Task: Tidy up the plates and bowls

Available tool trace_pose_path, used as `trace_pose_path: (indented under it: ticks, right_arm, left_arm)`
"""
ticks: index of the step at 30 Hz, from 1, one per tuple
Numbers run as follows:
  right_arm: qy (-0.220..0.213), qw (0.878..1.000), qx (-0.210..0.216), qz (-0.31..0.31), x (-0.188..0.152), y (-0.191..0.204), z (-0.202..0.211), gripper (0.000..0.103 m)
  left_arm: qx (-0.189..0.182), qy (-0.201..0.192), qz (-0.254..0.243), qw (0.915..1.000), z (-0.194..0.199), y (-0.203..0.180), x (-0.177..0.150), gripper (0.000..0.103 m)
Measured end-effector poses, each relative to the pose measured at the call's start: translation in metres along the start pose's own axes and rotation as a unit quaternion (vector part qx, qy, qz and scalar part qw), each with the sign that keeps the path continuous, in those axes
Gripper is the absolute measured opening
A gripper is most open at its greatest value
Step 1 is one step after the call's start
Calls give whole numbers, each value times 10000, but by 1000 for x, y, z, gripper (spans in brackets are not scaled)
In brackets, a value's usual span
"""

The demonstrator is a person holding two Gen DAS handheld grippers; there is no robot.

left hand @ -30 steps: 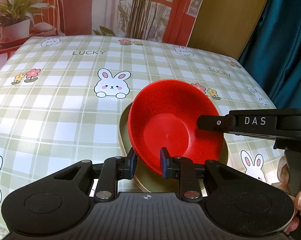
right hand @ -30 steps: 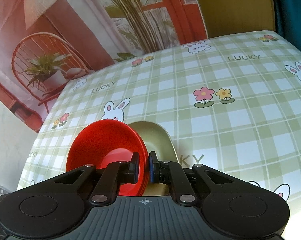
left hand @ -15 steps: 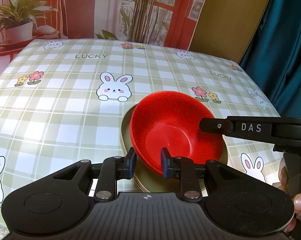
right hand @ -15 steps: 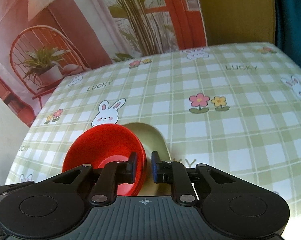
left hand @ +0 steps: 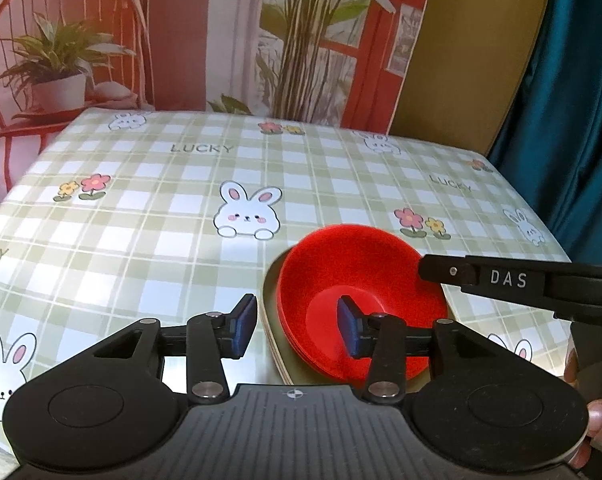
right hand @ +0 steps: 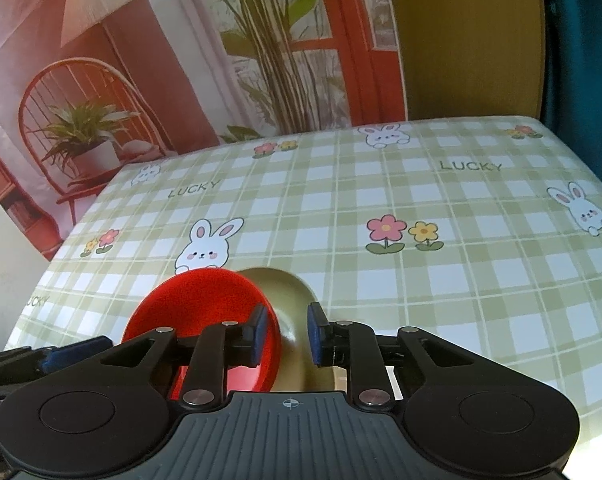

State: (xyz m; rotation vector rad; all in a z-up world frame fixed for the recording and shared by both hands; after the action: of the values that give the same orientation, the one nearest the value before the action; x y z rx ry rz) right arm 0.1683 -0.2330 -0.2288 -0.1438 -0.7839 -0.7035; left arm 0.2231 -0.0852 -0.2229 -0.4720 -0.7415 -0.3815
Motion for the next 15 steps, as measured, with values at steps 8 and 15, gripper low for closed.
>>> trace_pose_path:
  ticks: [8,15]
  right_arm:
    - [-182,9998,2,52,8,0,6,49]
    - [-498,9986,-49,170,31,-2,21,91]
  left_arm:
    - [344,-336,-129,9988,11,3,15,77]
    - [568,-638,-476,9952,23,-2,43,80]
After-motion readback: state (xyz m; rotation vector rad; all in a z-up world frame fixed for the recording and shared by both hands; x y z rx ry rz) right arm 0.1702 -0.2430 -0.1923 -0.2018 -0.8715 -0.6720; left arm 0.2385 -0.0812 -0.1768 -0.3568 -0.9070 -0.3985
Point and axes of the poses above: each gripper's, at about its wrist camera, not at the fingertips, and z roughly against the way its jaws point, y to its left, x to its top, the point moved 10 cm from there along -z, roughly the way its jaws point, and after that the axes turned 10 degrees about -x, right-handed, at the moved point
